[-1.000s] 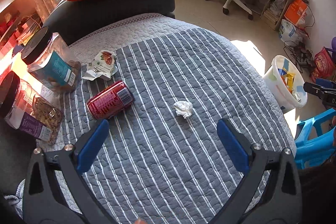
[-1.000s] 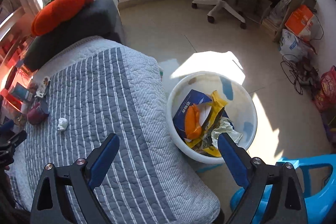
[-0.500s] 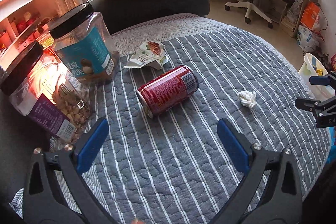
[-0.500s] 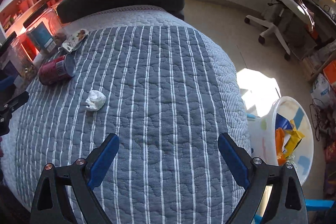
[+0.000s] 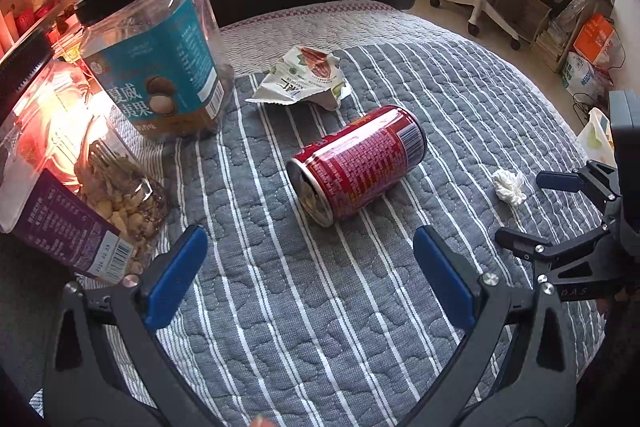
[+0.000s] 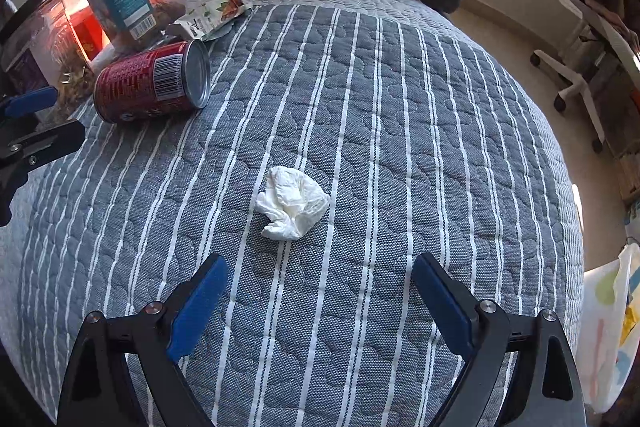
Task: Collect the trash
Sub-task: 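Move the right gripper to the white tissue and grasp it, then grasp the red can with the left gripper while the right holds the tissue, then carry the tissue and red can over the bucket and open both grippers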
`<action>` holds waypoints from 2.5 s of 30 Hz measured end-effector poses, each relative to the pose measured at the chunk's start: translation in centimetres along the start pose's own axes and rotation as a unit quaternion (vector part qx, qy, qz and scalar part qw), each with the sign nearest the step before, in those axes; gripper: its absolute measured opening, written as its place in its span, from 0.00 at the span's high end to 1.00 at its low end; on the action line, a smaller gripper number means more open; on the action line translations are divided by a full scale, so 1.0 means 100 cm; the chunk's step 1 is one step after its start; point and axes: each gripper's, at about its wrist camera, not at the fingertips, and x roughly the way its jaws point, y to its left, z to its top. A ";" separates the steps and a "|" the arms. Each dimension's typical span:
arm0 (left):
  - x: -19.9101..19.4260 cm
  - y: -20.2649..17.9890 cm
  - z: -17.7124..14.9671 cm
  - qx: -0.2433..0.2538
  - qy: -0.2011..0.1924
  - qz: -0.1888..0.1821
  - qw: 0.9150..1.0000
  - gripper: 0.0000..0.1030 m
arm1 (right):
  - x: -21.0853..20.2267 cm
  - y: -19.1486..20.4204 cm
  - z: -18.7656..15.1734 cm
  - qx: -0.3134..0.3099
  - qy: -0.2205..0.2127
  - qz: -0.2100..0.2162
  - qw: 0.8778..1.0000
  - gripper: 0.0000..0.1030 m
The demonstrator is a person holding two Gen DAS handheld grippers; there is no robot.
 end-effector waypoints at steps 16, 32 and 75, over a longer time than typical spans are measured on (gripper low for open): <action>0.021 -0.014 0.047 0.035 0.009 -0.039 0.999 0.04 | 0.001 -0.015 0.027 0.032 -0.002 0.039 0.999 0.75; 0.054 -0.058 0.044 0.096 0.101 -0.086 0.987 0.47 | -0.064 -0.074 -0.006 0.063 -0.014 0.026 0.998 0.75; -0.017 -0.365 0.074 0.108 0.051 -0.264 0.957 0.47 | -0.193 -0.329 -0.185 0.321 -0.044 -0.071 0.943 0.75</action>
